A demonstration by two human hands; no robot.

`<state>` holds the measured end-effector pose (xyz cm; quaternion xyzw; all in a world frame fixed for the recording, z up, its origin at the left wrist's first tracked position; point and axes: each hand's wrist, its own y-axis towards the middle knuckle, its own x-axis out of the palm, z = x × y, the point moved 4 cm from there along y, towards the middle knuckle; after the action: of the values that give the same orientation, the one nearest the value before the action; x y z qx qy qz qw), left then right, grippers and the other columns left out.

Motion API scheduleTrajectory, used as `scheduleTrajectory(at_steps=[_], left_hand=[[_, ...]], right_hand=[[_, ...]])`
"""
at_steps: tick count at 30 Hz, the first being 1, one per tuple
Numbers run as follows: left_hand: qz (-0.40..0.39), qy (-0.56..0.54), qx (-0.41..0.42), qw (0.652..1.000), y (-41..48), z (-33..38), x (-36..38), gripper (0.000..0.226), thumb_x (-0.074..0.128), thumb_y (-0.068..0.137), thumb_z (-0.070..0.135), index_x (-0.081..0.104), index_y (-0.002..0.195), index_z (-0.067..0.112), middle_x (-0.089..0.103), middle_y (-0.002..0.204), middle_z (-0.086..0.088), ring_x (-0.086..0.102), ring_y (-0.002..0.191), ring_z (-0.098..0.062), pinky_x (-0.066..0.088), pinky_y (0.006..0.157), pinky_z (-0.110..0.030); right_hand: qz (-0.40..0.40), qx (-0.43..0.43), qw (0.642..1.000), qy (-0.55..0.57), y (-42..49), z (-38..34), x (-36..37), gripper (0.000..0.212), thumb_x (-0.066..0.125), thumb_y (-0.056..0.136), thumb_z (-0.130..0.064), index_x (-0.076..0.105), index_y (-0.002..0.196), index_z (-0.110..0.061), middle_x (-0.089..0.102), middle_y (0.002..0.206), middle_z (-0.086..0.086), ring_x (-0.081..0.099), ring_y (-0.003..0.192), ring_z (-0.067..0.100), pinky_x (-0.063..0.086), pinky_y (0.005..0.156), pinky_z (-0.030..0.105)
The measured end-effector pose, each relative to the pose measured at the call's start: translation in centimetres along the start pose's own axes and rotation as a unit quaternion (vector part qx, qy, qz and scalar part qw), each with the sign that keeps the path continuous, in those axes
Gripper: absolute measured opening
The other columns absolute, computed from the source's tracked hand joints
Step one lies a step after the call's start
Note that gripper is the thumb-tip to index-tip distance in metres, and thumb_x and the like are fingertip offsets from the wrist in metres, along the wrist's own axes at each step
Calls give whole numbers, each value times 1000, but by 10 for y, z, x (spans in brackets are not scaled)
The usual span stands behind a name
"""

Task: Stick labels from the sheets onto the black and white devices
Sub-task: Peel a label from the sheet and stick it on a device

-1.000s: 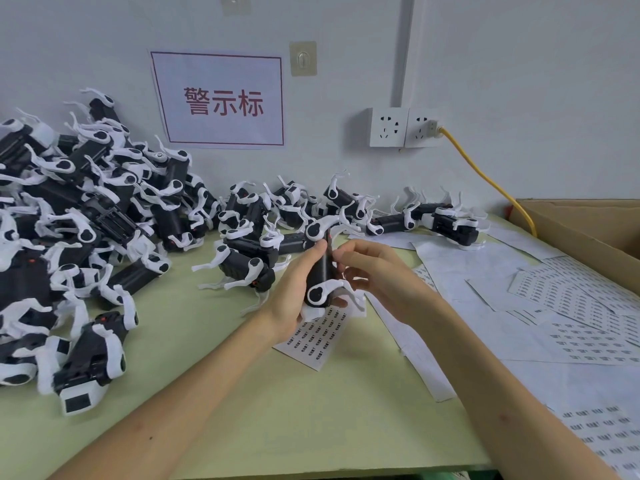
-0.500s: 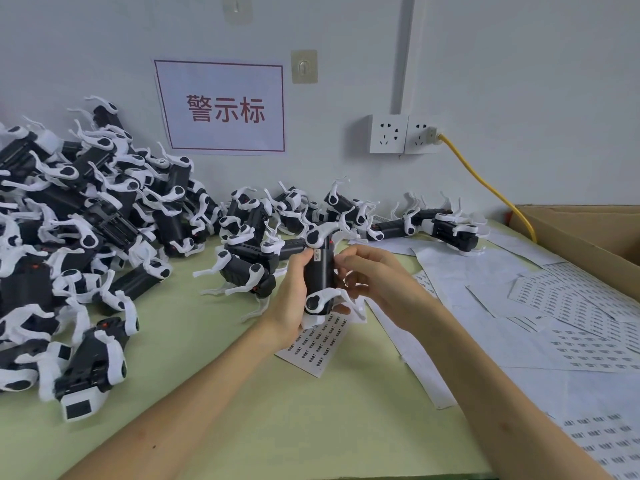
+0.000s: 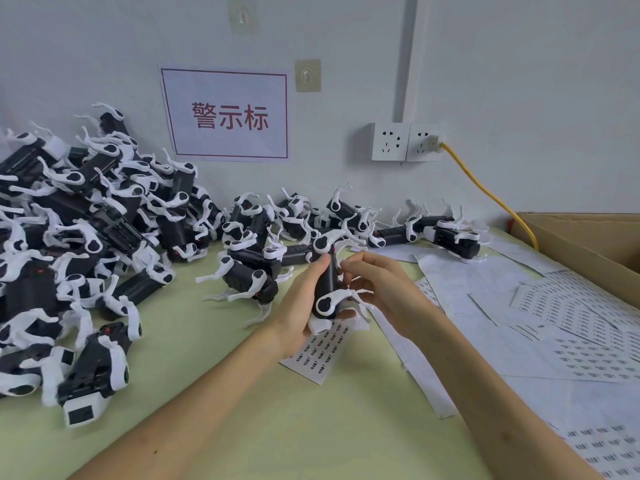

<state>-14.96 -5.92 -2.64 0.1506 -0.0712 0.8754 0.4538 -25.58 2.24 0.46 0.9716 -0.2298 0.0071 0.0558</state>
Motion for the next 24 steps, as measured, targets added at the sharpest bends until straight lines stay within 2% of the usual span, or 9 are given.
scheduleTrajectory(at_steps=[3, 4, 6, 8, 10, 13, 16, 19, 24], left_hand=[[39, 21, -3, 999, 0, 0, -7, 56, 45, 103, 54, 66, 125, 7, 76, 108, -14, 69, 94, -28, 56, 91, -45], [50, 20, -9, 999, 0, 0, -8, 58, 45, 101, 55, 65, 124, 5, 76, 104, -13, 69, 90, -27, 57, 87, -43], [61, 31, -26, 997, -1, 0, -10, 54, 45, 99, 56, 67, 114, 9, 76, 93, -8, 68, 75, -21, 56, 65, -31], [69, 44, -40, 996, -1, 0, -12, 49, 44, 97, 56, 68, 107, 14, 75, 89, -7, 66, 73, -20, 48, 58, -26], [78, 38, -44, 995, -2, 1, -12, 46, 46, 97, 53, 67, 104, 13, 72, 87, -8, 64, 72, -23, 49, 60, -29], [81, 0, -30, 996, -1, 3, -10, 43, 48, 100, 48, 65, 103, 9, 69, 84, -12, 67, 76, -28, 56, 77, -44], [77, -31, -24, 996, 0, 4, -7, 39, 47, 103, 43, 61, 107, 7, 70, 89, -16, 70, 78, -28, 63, 69, -43], [74, -28, -35, 996, 0, 4, -6, 38, 47, 104, 42, 60, 114, 7, 67, 101, -18, 68, 80, -28, 60, 72, -43], [59, -13, -56, 997, -3, 3, -3, 23, 50, 103, 28, 60, 95, 9, 71, 86, -9, 69, 69, -21, 60, 64, -37]], right_hand=[[-7, -1, 1000, -7, -1, 0, 1, 17, 68, 95, -15, 63, 79, -13, 62, 73, 4, 57, 59, 11, 48, 57, 17], [-7, 0, 1000, -9, 0, -1, 1, 17, 68, 95, -16, 63, 79, -13, 62, 73, 4, 58, 59, 11, 48, 58, 18], [-3, 2, 1000, -20, 0, 0, 0, 15, 68, 95, -17, 64, 81, -13, 63, 73, 3, 58, 61, 14, 48, 63, 22], [4, 5, 1000, -28, 0, 1, -1, 14, 68, 94, -18, 64, 82, -14, 64, 75, 4, 58, 63, 15, 46, 67, 26], [16, 8, 1000, -25, 1, 1, -2, 14, 69, 94, -18, 65, 81, -14, 64, 75, 4, 58, 63, 15, 46, 66, 26], [50, 2, 999, -11, 1, 0, -5, 16, 68, 94, -16, 64, 79, -14, 63, 72, 2, 55, 61, 15, 46, 62, 24], [104, -16, 994, 16, 0, -2, -12, 20, 67, 95, -14, 61, 76, -14, 60, 66, -1, 52, 58, 14, 44, 60, 24], [142, -17, 989, 40, -2, -5, -18, 19, 65, 95, -11, 62, 77, -14, 58, 64, -2, 49, 58, 15, 42, 60, 24], [172, -23, 984, 47, -1, -6, -24, 15, 63, 95, -10, 61, 80, -12, 57, 65, -2, 49, 58, 15, 41, 60, 25]])
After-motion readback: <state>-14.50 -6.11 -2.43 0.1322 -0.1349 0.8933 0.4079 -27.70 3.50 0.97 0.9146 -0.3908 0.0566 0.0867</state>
